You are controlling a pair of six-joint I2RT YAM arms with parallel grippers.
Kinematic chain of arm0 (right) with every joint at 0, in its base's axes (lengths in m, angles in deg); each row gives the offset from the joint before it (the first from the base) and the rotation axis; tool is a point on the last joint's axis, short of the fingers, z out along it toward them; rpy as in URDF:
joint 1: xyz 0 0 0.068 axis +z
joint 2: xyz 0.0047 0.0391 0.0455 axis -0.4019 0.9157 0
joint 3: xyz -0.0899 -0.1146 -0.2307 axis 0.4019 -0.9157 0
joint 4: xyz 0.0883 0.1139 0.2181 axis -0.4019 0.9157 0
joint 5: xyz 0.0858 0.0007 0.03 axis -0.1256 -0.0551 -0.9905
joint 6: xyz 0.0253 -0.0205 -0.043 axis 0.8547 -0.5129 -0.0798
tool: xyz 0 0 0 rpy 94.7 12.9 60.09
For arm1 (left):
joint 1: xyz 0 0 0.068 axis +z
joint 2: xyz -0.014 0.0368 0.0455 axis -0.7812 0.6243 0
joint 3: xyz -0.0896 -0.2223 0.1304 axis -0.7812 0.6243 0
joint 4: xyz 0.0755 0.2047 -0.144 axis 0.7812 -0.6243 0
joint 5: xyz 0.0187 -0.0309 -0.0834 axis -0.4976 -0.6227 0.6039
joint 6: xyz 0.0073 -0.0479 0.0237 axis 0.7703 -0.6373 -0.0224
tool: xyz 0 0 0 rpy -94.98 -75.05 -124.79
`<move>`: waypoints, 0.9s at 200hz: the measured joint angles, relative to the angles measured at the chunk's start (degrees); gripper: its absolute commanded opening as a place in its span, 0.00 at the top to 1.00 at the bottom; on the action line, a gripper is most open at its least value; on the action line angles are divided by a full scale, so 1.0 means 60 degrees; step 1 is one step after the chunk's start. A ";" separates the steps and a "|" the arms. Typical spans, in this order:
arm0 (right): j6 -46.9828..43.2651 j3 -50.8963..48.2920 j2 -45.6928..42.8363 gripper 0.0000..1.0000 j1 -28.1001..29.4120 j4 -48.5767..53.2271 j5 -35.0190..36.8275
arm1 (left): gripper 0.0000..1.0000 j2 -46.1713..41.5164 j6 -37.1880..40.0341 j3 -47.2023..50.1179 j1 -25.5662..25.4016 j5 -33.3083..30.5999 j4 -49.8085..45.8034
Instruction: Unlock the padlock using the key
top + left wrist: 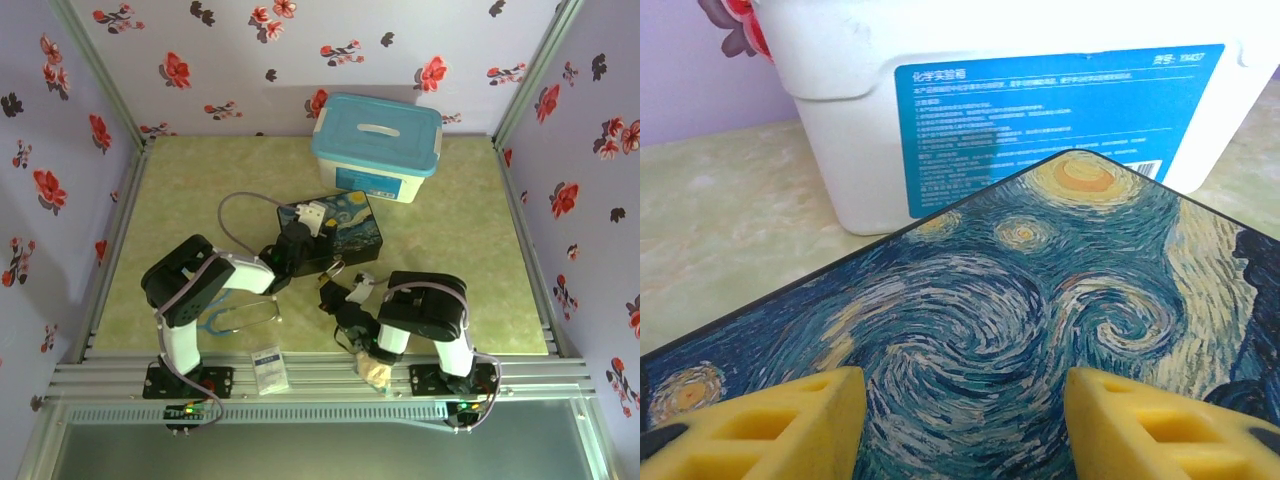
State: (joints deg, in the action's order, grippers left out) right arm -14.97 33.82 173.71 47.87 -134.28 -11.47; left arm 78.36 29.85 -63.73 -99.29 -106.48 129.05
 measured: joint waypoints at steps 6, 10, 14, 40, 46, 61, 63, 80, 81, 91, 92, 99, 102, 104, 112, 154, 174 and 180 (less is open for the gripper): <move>0.0135 0.0018 0.0062 1.00 0.0113 -0.0036 0.0237 | 0.46 0.0018 0.0025 0.0018 0.0000 0.0029 0.0073; 0.0277 0.0029 0.0127 1.00 0.0189 -0.0080 0.0397 | 0.46 0.0036 0.0036 0.0025 -0.0011 0.0044 0.0117; 0.0321 0.0044 0.0186 1.00 0.0237 -0.0153 0.0521 | 0.46 0.0047 0.0047 0.0025 -0.0018 0.0051 0.0153; 0.1020 0.0189 0.0568 1.00 0.0488 -0.0659 0.1253 | 0.47 0.0160 0.0091 0.0033 -0.0025 0.0117 0.0448; 0.1202 0.0237 0.0674 1.00 0.0543 -0.0794 0.1417 | 0.47 0.0182 0.0098 0.0044 -0.0025 0.0124 0.0517; 0.1665 0.0346 0.0951 1.00 0.0703 -0.1137 0.1869 | 0.47 0.0229 0.0113 0.0080 -0.0025 0.0131 0.0699; 0.1719 0.0364 0.0984 1.00 0.0718 -0.1173 0.1927 | 0.47 0.0240 0.0117 0.0091 -0.0025 0.0135 0.0736; 0.2084 0.0455 0.1137 1.00 0.0809 -0.1348 0.2233 | 0.47 0.0280 0.0138 0.0153 -0.0025 0.0168 0.0954; 0.2106 0.0455 0.1144 1.00 0.0809 -0.1359 0.2244 | 0.48 0.0284 0.0138 0.0160 -0.0025 0.0171 0.0976; 0.2306 0.0517 0.1198 1.00 0.0834 -0.1406 0.2350 | 0.49 0.0317 0.0168 0.0219 -0.0025 0.0204 0.1158; 0.2324 0.0525 0.1206 1.00 0.0834 -0.1410 0.2361 | 0.49 0.0324 0.0164 0.0229 -0.0025 0.0211 0.1188; 0.2426 0.0565 0.1224 1.00 0.0838 -0.1410 0.2422 | 0.51 0.0346 0.0178 0.0277 -0.0025 0.0248 0.1337; 0.2452 0.0586 0.1235 1.00 0.0845 -0.1410 0.2455 | 0.51 0.0350 0.0182 0.0302 -0.0025 0.0270 0.1402; 0.2470 0.0601 0.1239 1.00 0.0845 -0.1406 0.2481 | 0.51 0.0361 0.0193 0.0321 -0.0025 0.0277 0.1446; 0.2546 0.0656 0.1260 1.00 0.0852 -0.1388 0.2575 | 0.51 0.0390 0.0222 0.0415 -0.0025 0.0321 0.1694; 0.2758 0.0732 0.1213 1.00 0.0889 -0.1118 0.2914 | 0.51 0.0568 0.0528 0.0849 -0.0022 0.0499 0.2903; 0.3198 0.0688 0.1195 1.00 0.0885 -0.1060 0.2925 | 0.51 0.0718 0.0659 0.0962 -0.0022 0.0554 0.3442; 0.3224 0.0696 0.1180 1.00 0.0885 -0.1031 0.2929 | 0.51 0.0769 0.0699 0.1002 -0.0022 0.0572 0.3636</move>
State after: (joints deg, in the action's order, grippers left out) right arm 4.37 37.99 180.79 53.18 -140.46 6.10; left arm 82.97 34.05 -57.72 -99.42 -103.05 150.86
